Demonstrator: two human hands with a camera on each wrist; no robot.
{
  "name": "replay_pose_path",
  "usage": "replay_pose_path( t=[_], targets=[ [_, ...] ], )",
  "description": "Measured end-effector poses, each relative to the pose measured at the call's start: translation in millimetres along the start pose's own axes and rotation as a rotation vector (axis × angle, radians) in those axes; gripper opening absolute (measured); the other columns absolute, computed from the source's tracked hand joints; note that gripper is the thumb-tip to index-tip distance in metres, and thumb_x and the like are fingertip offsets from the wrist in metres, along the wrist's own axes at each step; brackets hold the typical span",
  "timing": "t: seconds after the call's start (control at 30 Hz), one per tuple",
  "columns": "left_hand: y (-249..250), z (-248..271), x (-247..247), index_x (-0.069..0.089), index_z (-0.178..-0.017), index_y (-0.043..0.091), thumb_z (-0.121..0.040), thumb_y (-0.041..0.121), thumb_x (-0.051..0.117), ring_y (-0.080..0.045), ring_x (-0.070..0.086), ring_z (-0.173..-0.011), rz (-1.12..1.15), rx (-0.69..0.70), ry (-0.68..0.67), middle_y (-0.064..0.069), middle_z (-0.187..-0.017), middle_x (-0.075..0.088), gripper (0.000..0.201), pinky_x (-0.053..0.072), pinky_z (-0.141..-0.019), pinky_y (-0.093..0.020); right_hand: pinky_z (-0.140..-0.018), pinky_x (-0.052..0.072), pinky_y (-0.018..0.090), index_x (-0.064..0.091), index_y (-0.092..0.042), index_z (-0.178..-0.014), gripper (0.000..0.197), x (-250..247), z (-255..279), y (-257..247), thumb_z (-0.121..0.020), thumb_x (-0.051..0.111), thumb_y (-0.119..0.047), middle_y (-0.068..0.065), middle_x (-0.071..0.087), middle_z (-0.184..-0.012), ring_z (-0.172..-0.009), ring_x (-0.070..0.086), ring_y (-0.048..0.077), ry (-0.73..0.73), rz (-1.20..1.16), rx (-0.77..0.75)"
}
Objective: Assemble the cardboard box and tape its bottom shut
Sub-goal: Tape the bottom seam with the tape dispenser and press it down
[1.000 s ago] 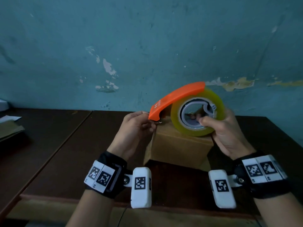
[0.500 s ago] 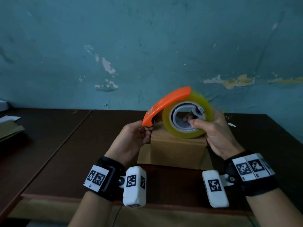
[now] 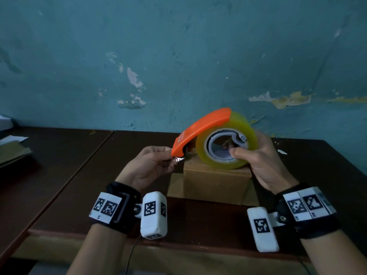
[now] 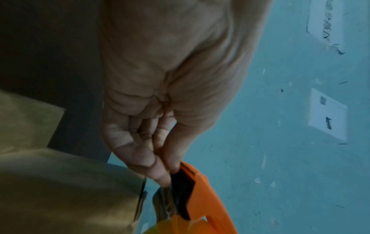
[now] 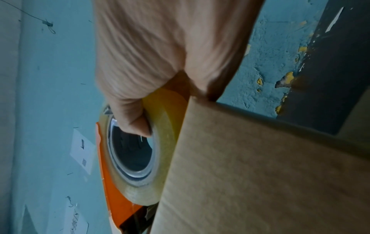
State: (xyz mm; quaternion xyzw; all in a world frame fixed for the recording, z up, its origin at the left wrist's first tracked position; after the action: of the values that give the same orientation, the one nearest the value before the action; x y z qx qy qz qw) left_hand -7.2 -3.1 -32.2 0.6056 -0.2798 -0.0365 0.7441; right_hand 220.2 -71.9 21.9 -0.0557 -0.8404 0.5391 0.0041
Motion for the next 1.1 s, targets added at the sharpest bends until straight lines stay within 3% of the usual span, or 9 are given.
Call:
replay_pose_path(
  t=[0.13, 0.3, 0.4, 0.63, 0.77, 0.87, 1.1],
  targets=[
    [5, 3, -10, 0.064, -0.088, -0.001, -0.093, 0.001, 0.054, -0.01, 0.06, -0.062, -0.044, -0.014, 0.016, -0.008, -0.071, 0.064, 0.011, 0.053, -0.059, -0.018, -0.087, 0.059, 0.037, 0.068, -0.003, -0.108, 0.035, 3, -1, -2, -0.083, 0.062, 0.02, 0.027, 0.068, -0.108, -0.103, 0.068, 0.037, -0.023, -0.003, -0.005],
    [8, 6, -23, 0.062, -0.087, 0.0, -0.082, 0.007, 0.059, -0.011, 0.062, -0.063, -0.053, -0.029, 0.003, -0.009, -0.075, 0.064, 0.009, 0.054, -0.06, -0.02, -0.084, 0.059, 0.034, 0.069, -0.005, -0.108, 0.035, 10, -2, -3, -0.083, 0.065, 0.019, 0.025, 0.07, -0.108, -0.101, 0.071, 0.033, -0.041, 0.001, -0.003],
    [8, 7, -25, 0.062, -0.085, 0.001, -0.081, 0.009, 0.06, -0.011, 0.06, -0.063, -0.073, -0.042, 0.001, -0.008, -0.074, 0.063, 0.009, 0.053, -0.06, -0.019, -0.082, 0.059, 0.031, 0.07, -0.012, -0.106, 0.039, 11, -2, -4, -0.082, 0.066, 0.019, 0.017, 0.074, -0.105, -0.098, 0.073, 0.027, -0.051, -0.021, 0.008],
    [9, 9, -37, 0.058, -0.086, -0.001, -0.081, 0.01, 0.062, -0.011, 0.057, -0.063, -0.089, -0.043, 0.013, -0.009, -0.073, 0.06, 0.013, 0.052, -0.058, -0.019, -0.079, 0.058, 0.027, 0.07, -0.012, -0.103, 0.037, 16, -1, -6, -0.082, 0.065, 0.018, 0.004, 0.077, -0.096, -0.094, 0.074, 0.019, -0.073, -0.03, 0.016],
    [8, 10, -49, 0.058, -0.079, 0.0, -0.083, 0.01, 0.062, -0.01, 0.056, -0.059, -0.135, -0.052, 0.065, -0.008, -0.068, 0.058, 0.011, 0.052, -0.058, -0.019, -0.08, 0.058, 0.033, 0.069, -0.001, -0.105, 0.032, 5, -2, -1, -0.081, 0.064, 0.02, 0.02, 0.073, -0.101, -0.094, 0.072, 0.028, 0.015, -0.026, 0.009],
    [1, 15, -60, 0.059, -0.079, 0.001, -0.087, 0.007, 0.062, -0.01, 0.057, -0.058, -0.181, -0.076, 0.11, -0.007, -0.066, 0.059, 0.011, 0.052, -0.057, -0.019, -0.077, 0.057, 0.029, 0.07, -0.004, -0.101, 0.032, 5, -2, 1, -0.079, 0.064, 0.019, 0.013, 0.073, -0.093, -0.088, 0.072, 0.023, 0.025, -0.044, -0.006],
    [-15, 5, -51, 0.063, -0.078, 0.004, -0.097, 0.005, 0.061, -0.009, 0.057, -0.059, -0.337, -0.149, 0.157, -0.005, -0.07, 0.064, 0.019, 0.052, -0.058, -0.02, -0.077, 0.058, 0.03, 0.07, -0.007, -0.101, 0.036, 4, -2, 2, -0.08, 0.062, 0.021, 0.015, 0.072, -0.094, -0.088, 0.072, 0.024, 0.045, -0.045, 0.001]
  ],
)
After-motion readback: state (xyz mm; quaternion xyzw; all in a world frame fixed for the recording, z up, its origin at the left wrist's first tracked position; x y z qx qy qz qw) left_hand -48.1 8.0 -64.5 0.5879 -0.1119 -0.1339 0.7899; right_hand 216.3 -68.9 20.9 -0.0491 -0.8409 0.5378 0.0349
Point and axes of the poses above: each hand's wrist, its own z-axis away from the middle knuckle, its own x-axis out of the palm, y = z × x, the point moved 7 cm from there along -z, towards the middle knuckle
